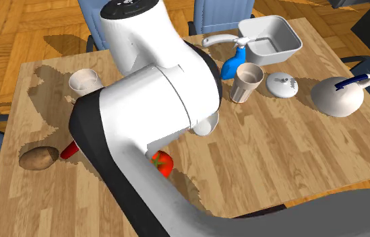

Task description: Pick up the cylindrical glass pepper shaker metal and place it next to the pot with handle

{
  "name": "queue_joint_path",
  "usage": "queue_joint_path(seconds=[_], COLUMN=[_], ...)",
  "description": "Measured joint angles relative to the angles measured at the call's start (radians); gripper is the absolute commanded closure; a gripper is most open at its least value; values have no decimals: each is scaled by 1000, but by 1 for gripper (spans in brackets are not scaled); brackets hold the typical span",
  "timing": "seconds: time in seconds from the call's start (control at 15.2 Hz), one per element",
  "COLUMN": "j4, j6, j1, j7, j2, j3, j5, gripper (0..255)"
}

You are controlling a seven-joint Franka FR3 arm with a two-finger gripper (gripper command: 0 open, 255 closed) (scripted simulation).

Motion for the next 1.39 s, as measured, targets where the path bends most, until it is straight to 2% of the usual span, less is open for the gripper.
queue_joint_path(seconds=[0.66,1.19,1.39], j4=[321,271,265], j6=[31,123,132], j1=[19,23,23], j7=[71,81,81], j2=[390,436,437], j3=[27,29,29], j5=[-14,-17,-17], gripper=[0,0,0])
